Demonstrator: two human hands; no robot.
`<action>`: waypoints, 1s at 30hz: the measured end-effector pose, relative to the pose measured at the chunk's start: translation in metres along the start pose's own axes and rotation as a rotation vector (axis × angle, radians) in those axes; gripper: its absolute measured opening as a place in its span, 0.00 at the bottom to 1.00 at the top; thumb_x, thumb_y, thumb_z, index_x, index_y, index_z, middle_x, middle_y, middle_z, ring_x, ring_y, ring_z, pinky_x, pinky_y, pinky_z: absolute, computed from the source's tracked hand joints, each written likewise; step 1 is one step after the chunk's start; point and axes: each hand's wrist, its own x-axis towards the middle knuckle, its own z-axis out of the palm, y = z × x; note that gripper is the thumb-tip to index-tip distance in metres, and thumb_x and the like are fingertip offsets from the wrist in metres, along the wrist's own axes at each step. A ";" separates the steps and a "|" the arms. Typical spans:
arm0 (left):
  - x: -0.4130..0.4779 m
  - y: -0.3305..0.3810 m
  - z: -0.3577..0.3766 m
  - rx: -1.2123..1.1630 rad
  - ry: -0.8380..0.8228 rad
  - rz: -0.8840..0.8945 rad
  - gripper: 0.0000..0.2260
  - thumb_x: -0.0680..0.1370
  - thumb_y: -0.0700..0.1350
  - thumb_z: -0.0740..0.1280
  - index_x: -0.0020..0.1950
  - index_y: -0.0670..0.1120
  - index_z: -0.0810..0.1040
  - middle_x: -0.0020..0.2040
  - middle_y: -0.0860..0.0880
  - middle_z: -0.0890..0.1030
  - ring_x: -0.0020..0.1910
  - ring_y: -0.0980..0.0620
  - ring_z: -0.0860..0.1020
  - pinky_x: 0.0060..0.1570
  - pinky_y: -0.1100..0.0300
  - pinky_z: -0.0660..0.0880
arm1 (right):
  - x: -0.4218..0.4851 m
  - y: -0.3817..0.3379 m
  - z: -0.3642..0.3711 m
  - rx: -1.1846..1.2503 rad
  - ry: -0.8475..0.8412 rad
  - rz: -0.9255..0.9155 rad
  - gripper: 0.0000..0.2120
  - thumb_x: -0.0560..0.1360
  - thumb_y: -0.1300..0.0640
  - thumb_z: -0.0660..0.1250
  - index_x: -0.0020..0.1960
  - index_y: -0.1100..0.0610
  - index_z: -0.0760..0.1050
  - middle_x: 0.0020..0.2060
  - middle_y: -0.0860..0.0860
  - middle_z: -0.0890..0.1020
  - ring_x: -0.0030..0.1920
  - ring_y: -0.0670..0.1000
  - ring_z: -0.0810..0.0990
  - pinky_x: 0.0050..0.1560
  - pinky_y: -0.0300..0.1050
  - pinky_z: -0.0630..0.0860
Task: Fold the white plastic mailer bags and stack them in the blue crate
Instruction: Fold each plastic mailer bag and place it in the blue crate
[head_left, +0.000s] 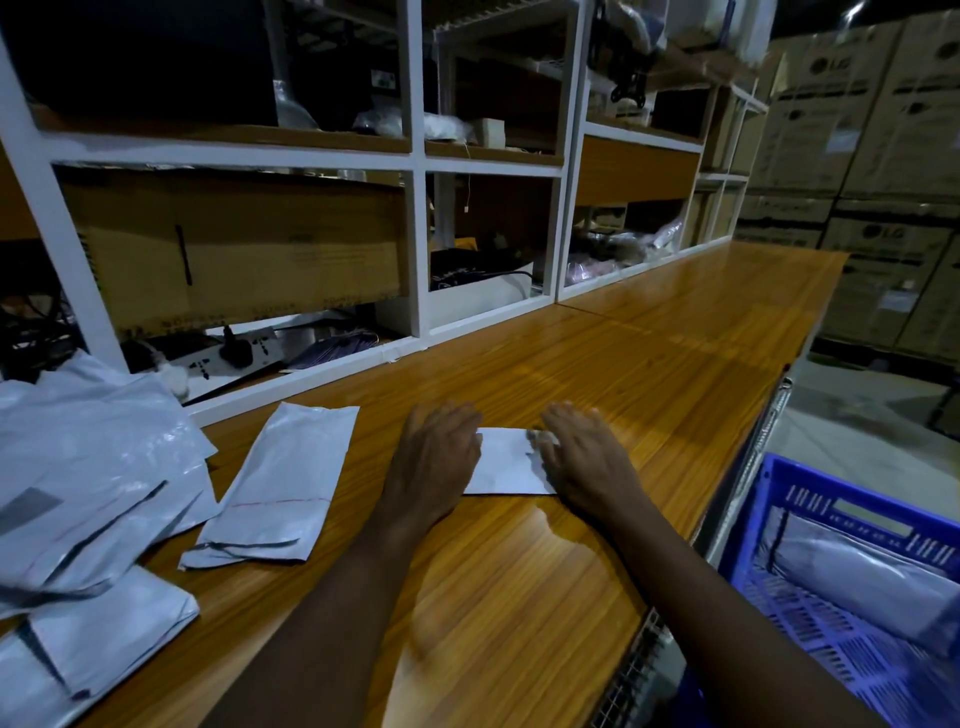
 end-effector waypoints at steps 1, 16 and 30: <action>0.003 0.002 0.003 -0.062 0.030 0.075 0.12 0.77 0.42 0.68 0.59 0.40 0.82 0.57 0.42 0.83 0.56 0.45 0.82 0.61 0.47 0.75 | 0.000 -0.002 0.001 0.106 -0.022 -0.054 0.28 0.85 0.46 0.46 0.64 0.62 0.76 0.63 0.61 0.79 0.64 0.61 0.77 0.63 0.62 0.73; 0.006 -0.004 -0.001 -0.139 -0.611 -0.013 0.27 0.80 0.65 0.54 0.78 0.59 0.59 0.79 0.57 0.59 0.78 0.51 0.57 0.75 0.45 0.51 | 0.022 0.006 -0.002 0.002 -0.449 -0.093 0.49 0.67 0.20 0.46 0.81 0.46 0.50 0.80 0.45 0.55 0.79 0.54 0.54 0.73 0.58 0.54; -0.005 -0.002 -0.011 0.037 -0.678 -0.299 0.44 0.66 0.79 0.42 0.80 0.62 0.45 0.82 0.49 0.45 0.78 0.33 0.44 0.72 0.32 0.40 | -0.003 0.005 -0.004 -0.011 -0.337 0.244 0.53 0.62 0.15 0.39 0.80 0.42 0.40 0.81 0.51 0.50 0.77 0.70 0.48 0.72 0.70 0.46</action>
